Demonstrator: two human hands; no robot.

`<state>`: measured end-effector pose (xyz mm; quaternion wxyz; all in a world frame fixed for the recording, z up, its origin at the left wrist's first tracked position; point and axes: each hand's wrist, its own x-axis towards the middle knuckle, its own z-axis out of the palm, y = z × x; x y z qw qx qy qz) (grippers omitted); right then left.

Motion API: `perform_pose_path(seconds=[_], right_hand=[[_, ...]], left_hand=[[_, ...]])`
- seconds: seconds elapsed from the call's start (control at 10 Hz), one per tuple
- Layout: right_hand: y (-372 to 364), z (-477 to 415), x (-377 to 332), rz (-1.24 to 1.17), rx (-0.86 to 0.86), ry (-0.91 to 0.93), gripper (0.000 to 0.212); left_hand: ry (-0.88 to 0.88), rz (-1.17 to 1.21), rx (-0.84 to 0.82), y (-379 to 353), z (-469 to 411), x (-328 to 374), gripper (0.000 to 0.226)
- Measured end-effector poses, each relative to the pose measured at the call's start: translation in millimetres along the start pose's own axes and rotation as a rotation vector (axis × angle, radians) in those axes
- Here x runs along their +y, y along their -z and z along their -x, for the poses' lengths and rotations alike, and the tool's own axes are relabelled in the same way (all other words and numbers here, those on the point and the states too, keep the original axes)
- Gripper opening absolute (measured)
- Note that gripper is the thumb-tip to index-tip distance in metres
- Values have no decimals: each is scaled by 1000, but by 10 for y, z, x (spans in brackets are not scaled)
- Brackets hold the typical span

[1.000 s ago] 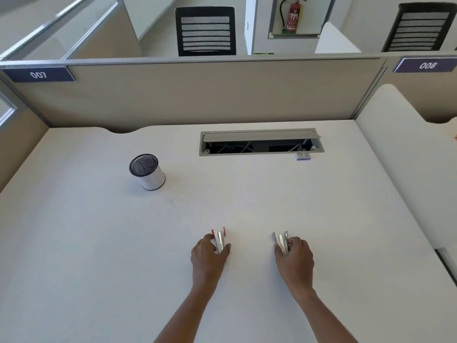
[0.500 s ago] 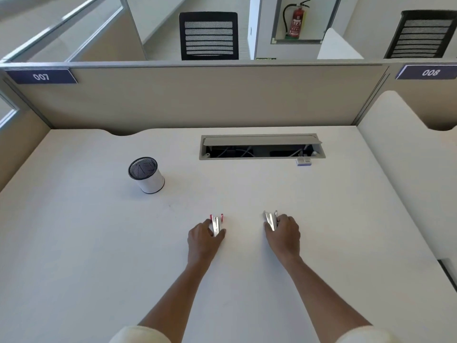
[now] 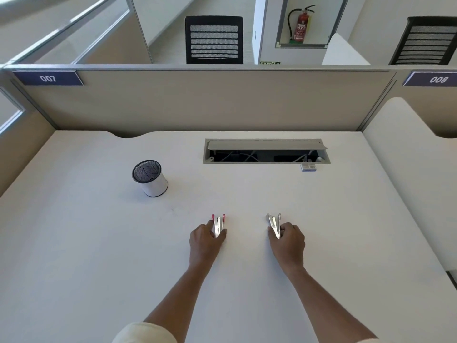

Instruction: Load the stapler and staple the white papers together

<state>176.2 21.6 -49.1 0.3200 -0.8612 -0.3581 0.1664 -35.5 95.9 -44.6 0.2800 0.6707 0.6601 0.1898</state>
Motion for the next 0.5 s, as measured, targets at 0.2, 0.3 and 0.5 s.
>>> perform_pose_path(seconds=[0.2, 0.3, 0.5], right_hand=[[-20, -10, 29, 11, 5, 4, 28], [-12, -6, 27, 12, 2, -1, 28], [15, -4, 35, -13, -10, -7, 39]], left_hand=[[1, 19, -21, -13, -39, -41, 32], [-7, 32, -33, -24, -34, -63, 32], [3, 29, -45, -17, -39, -74, 50]])
